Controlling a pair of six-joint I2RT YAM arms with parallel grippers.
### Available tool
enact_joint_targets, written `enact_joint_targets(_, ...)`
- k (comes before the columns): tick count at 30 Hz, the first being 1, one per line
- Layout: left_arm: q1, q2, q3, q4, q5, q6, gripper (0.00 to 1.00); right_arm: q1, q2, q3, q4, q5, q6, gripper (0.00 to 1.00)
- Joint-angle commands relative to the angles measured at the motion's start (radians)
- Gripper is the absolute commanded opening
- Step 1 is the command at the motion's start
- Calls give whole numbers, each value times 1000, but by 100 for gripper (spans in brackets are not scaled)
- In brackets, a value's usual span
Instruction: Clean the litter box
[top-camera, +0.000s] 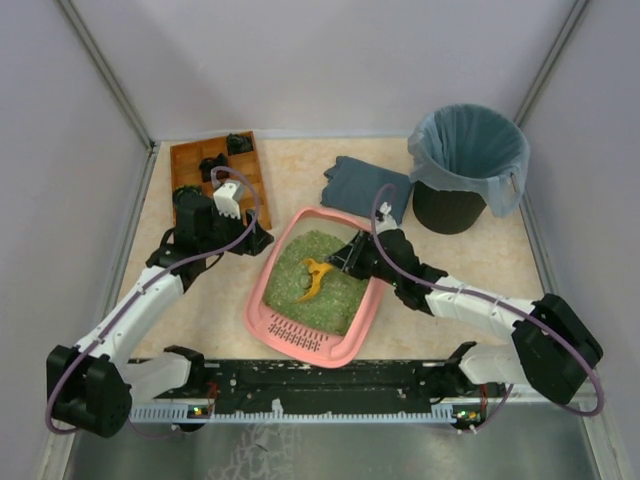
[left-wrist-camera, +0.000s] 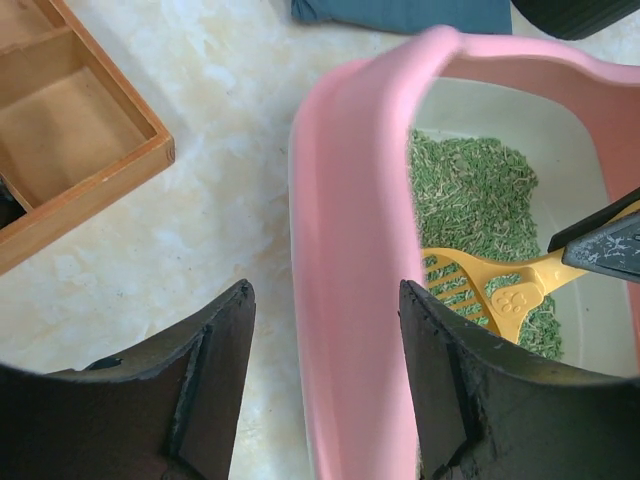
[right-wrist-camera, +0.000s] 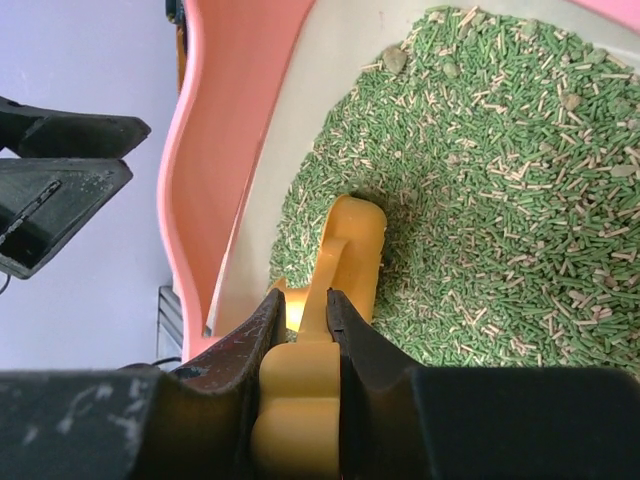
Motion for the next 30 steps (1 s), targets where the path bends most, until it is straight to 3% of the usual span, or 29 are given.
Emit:
enact_joint_targets(1,6,-14,-16,36,-21,-4,65,-8,-53,31,78,4,17,0)
enact_joint_targets(16,6,14,-6,31,31,2,63,-8,47,173,-17,-21,-60,0)
enact_joint_targets(30,6,11,-6,28,25,2,63,-8,-99,113,-43,12,-11,0)
